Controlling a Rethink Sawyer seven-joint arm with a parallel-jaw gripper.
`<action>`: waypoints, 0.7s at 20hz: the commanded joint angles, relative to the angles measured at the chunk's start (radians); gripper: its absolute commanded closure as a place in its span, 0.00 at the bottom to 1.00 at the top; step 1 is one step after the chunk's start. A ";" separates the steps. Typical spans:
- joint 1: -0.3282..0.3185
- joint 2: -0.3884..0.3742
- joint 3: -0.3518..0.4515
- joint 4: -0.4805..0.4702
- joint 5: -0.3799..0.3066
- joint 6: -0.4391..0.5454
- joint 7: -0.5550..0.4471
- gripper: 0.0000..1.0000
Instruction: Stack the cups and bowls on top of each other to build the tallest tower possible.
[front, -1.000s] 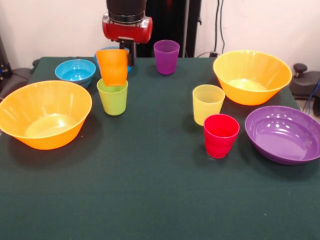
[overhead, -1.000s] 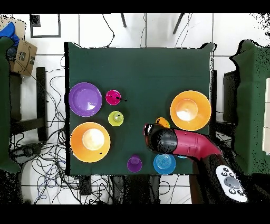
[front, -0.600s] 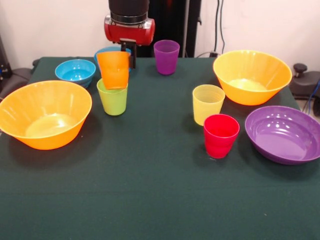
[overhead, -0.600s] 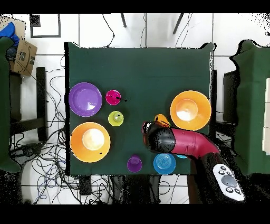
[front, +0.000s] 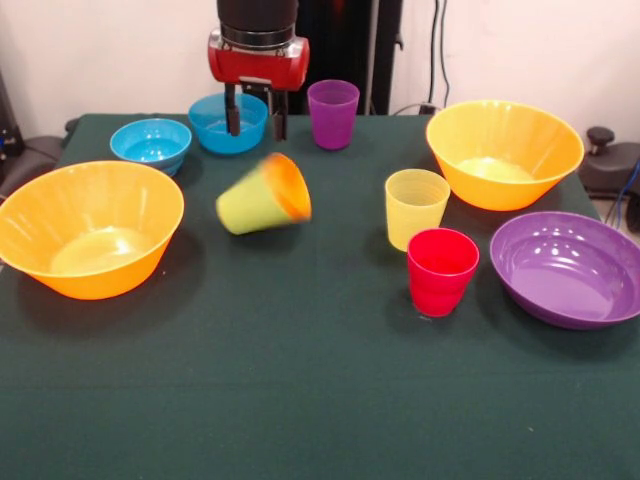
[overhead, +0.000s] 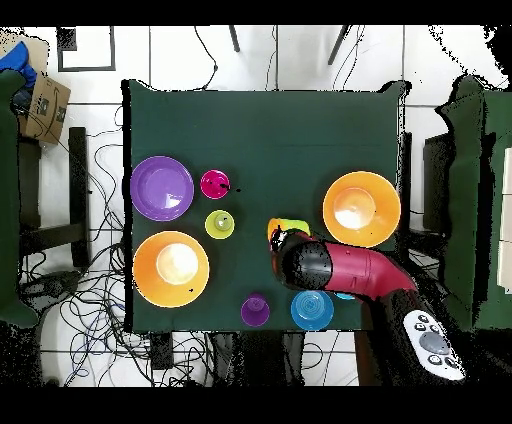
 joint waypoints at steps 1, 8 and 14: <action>0.010 0.018 0.031 -0.043 0.020 0.033 0.081 0.00; -0.005 -0.028 0.033 -0.008 0.022 0.056 0.065 0.00; -0.011 -0.029 0.034 -0.005 0.014 0.053 0.060 0.00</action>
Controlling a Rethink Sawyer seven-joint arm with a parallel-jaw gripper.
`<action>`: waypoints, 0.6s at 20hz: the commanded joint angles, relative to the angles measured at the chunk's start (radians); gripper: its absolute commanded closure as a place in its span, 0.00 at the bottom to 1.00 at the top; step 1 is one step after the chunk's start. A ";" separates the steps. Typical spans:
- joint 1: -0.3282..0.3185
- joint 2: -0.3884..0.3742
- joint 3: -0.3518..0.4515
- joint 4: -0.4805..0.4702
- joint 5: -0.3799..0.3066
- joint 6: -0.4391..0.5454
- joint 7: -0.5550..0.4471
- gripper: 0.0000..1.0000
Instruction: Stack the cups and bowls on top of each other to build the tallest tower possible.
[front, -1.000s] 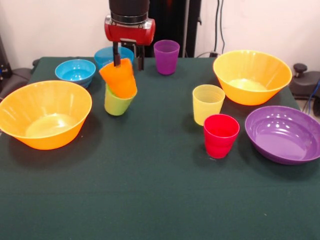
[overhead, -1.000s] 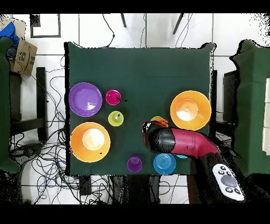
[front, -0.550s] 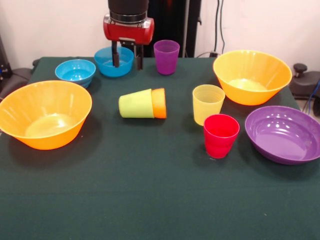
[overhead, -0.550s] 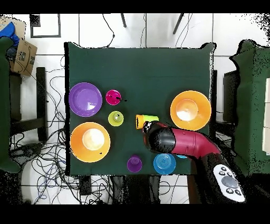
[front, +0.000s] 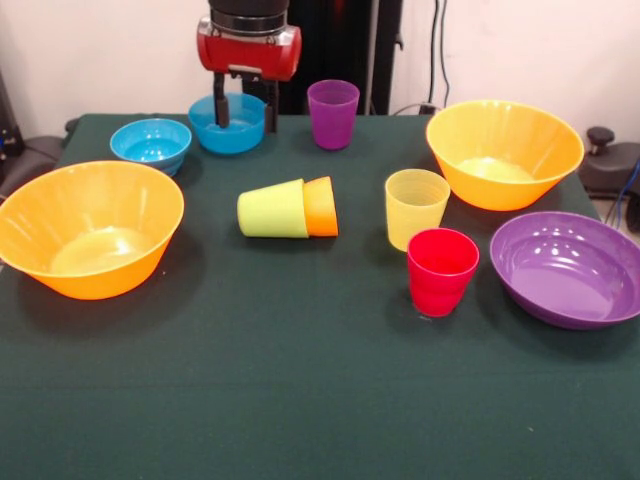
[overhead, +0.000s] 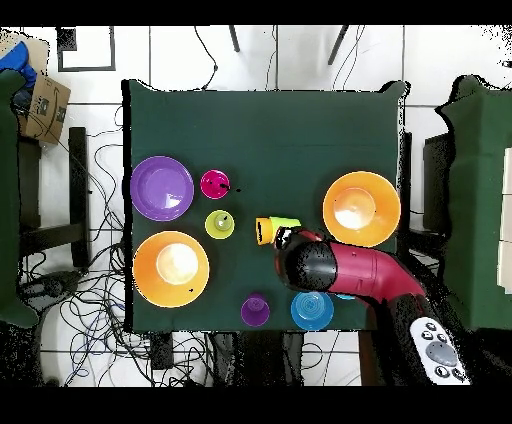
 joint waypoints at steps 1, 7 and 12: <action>-0.002 0.013 0.034 -0.008 0.013 0.051 0.061 0.00; 0.018 0.039 0.023 -0.015 0.007 0.020 0.087 0.00; 0.023 0.073 0.018 -0.045 -0.006 -0.008 0.089 0.00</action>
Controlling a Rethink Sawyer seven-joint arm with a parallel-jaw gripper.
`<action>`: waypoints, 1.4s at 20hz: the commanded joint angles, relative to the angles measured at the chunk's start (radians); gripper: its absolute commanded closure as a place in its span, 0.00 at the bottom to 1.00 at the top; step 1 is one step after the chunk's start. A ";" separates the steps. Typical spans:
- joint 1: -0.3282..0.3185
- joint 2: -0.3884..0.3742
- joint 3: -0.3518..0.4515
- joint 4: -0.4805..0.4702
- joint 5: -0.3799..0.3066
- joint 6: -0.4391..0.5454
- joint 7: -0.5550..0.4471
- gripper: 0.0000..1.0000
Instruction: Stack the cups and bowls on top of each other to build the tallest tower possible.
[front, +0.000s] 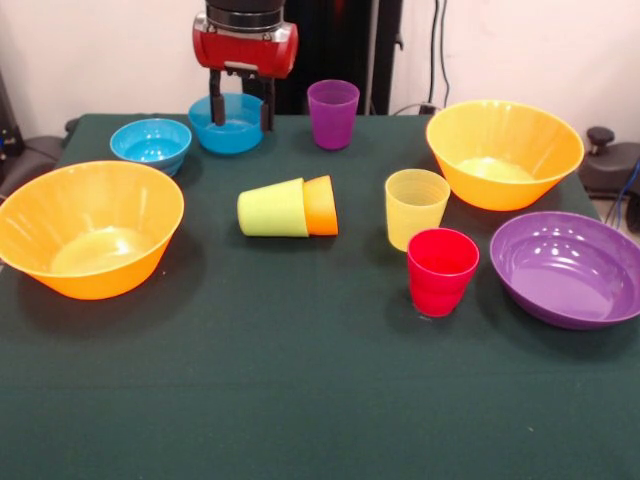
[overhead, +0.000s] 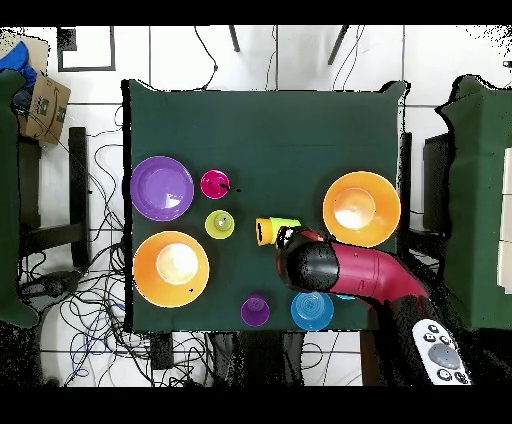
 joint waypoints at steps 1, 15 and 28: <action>0.022 0.092 0.021 -0.058 -0.009 -0.013 0.084 0.00; -0.043 0.171 0.076 -0.128 -0.038 -0.052 0.015 0.00; -0.053 0.147 0.049 -0.117 -0.015 -0.019 0.046 0.00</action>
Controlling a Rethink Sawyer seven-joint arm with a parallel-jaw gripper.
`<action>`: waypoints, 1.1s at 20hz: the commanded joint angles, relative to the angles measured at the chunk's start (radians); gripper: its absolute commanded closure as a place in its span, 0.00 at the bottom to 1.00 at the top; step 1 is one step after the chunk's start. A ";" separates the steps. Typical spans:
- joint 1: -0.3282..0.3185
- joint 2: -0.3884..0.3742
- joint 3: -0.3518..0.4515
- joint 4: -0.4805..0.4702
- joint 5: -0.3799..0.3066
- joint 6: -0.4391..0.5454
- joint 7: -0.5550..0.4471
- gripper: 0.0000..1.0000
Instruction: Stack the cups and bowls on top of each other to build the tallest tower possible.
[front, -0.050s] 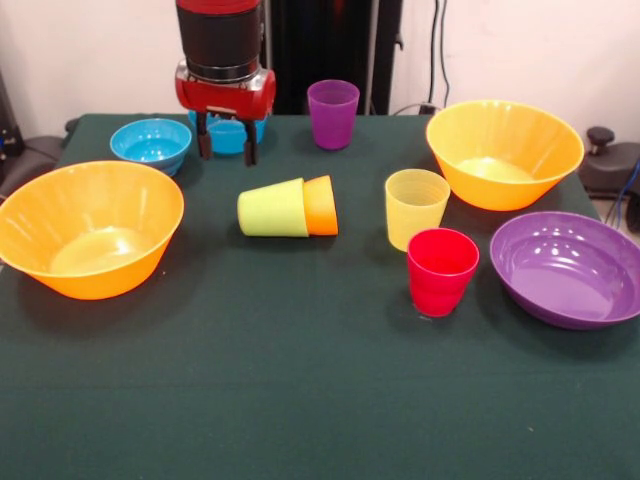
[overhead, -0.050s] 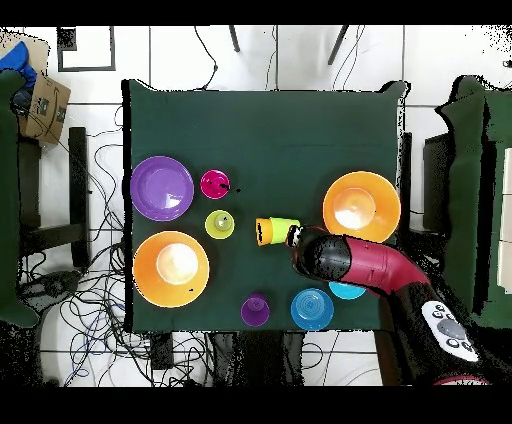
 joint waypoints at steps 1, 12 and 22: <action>-0.001 -0.003 0.048 -0.043 -0.012 -0.017 0.049 0.00; -0.042 -0.074 0.069 -0.022 0.013 -0.014 0.049 0.00; -0.119 -0.120 0.144 -0.004 0.030 0.025 -0.004 0.00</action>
